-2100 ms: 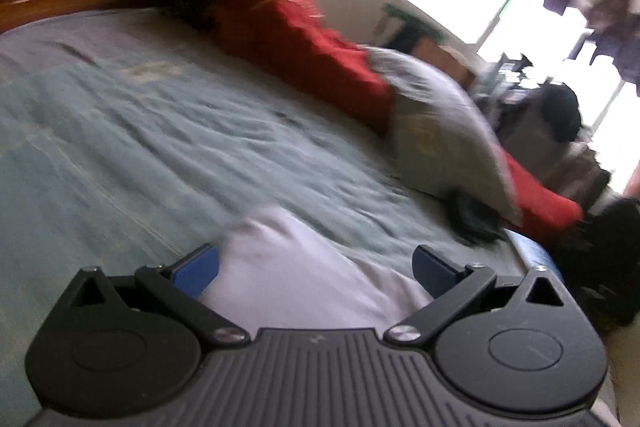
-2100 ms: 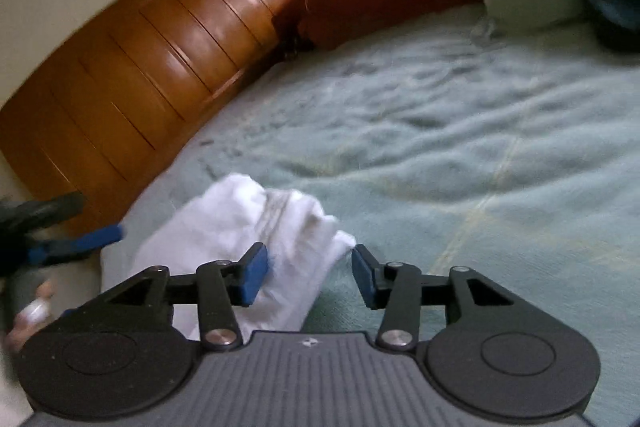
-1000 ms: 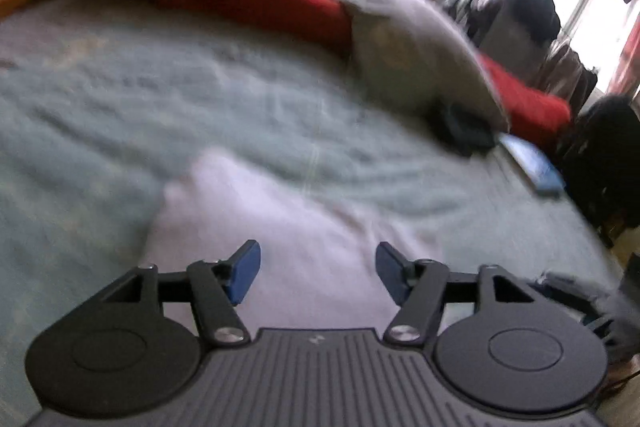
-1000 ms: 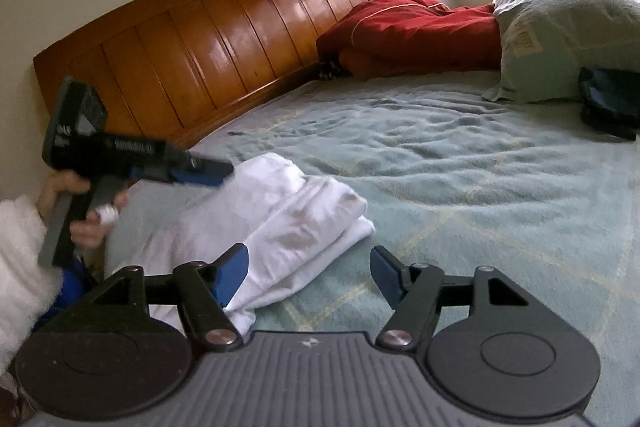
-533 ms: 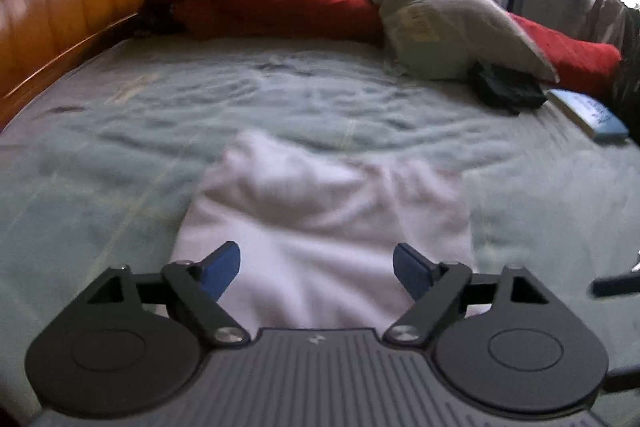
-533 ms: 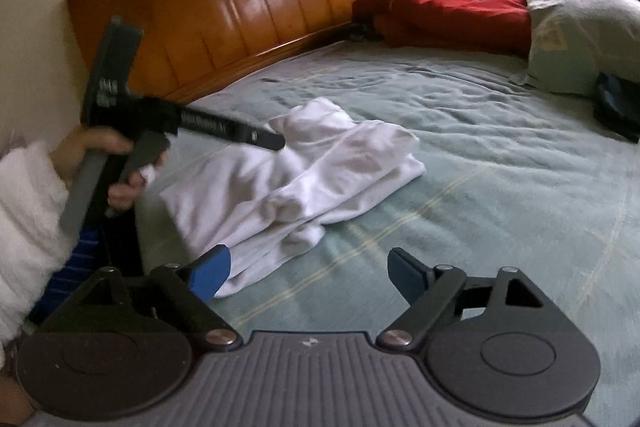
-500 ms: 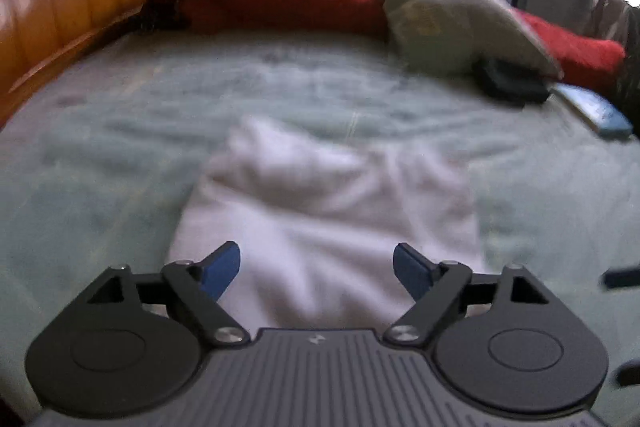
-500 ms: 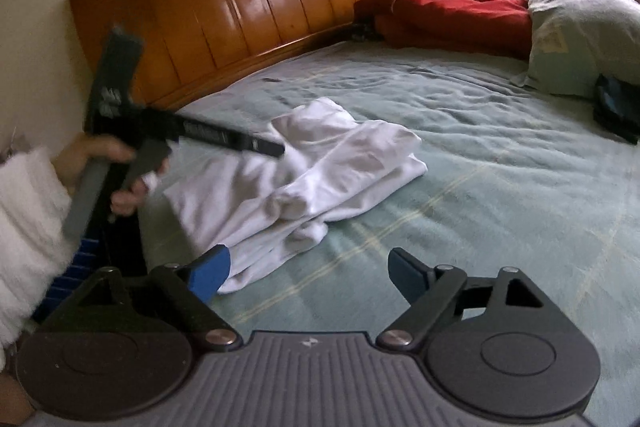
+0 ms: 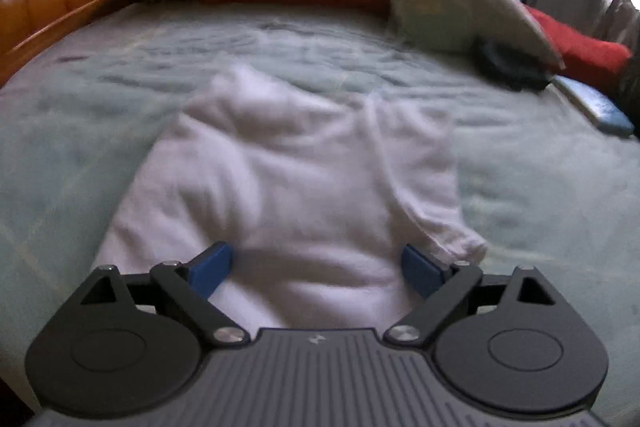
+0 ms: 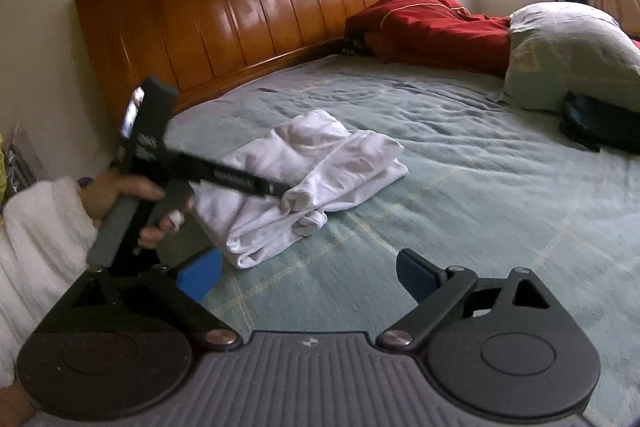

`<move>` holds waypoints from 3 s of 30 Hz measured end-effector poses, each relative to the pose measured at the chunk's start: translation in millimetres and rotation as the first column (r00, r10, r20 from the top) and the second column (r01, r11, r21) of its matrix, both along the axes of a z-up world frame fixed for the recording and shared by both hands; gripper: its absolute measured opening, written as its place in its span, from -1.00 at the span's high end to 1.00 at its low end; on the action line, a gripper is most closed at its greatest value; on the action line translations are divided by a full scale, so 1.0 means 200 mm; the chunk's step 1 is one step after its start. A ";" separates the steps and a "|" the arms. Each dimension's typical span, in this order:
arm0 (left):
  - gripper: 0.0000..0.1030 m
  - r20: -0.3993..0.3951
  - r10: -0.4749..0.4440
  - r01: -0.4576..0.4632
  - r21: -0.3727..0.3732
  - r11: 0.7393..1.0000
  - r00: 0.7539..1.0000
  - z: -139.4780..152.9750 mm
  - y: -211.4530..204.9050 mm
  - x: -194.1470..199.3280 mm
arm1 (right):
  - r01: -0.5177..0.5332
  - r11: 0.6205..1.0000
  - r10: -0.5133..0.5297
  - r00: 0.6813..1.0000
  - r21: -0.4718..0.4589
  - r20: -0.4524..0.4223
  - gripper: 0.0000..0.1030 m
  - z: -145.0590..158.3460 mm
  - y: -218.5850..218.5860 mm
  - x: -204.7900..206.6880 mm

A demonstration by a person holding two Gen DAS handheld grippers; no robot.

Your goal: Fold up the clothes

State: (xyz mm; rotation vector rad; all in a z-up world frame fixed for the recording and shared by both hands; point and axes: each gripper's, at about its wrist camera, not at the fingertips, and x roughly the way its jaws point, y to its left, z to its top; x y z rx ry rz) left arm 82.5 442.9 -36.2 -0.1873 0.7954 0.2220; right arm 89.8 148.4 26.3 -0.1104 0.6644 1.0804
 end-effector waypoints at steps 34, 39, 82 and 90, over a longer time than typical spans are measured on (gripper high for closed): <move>-0.84 0.122 0.125 -0.130 0.042 0.991 0.985 0.07 -0.26 -0.27 | -0.006 0.999 0.009 0.996 0.035 -0.087 -0.89 -0.13 0.00 0.09; -0.85 0.061 0.145 -0.145 -0.005 0.989 0.988 -0.02 -0.26 -0.20 | -0.005 0.999 0.009 0.995 0.045 -0.100 -0.89 -0.15 -0.03 0.11; -0.88 0.132 0.247 -0.203 -0.282 0.938 0.960 0.02 0.26 -0.32 | -0.294 0.942 0.320 0.932 -0.163 0.170 -0.49 -0.37 0.78 0.30; -0.88 0.130 0.239 -0.212 -0.197 0.957 0.962 0.08 0.22 -0.34 | -0.367 0.928 0.373 0.922 -0.072 0.101 -0.41 -0.27 0.53 0.13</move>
